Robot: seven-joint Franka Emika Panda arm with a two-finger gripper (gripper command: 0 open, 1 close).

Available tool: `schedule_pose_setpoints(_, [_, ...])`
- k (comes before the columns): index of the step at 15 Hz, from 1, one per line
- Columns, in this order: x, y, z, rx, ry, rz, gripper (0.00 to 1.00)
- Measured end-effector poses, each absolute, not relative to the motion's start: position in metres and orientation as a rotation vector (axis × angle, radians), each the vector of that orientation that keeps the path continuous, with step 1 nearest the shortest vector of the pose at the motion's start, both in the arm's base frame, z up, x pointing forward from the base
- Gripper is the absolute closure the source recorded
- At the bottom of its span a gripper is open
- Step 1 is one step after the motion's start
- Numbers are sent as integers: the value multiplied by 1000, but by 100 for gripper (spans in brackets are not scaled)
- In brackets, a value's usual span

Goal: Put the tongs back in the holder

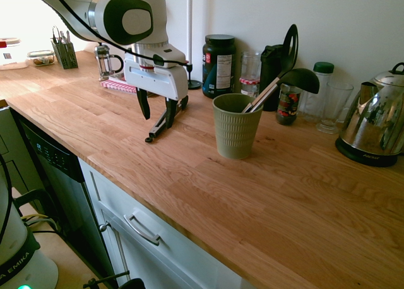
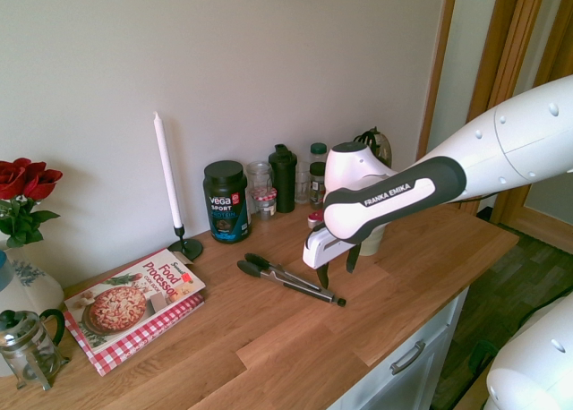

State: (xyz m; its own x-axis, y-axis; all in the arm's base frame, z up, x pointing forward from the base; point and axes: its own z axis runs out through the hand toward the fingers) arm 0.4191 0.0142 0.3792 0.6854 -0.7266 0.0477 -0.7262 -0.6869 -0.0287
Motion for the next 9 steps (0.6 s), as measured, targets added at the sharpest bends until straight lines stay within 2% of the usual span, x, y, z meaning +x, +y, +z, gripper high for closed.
schedule_pose_setpoints(4, [433, 17, 388, -2893, 1172, -88, 0])
schedule_pose_setpoints(9, [472, 84, 434, -2978, 718, -172, 0])
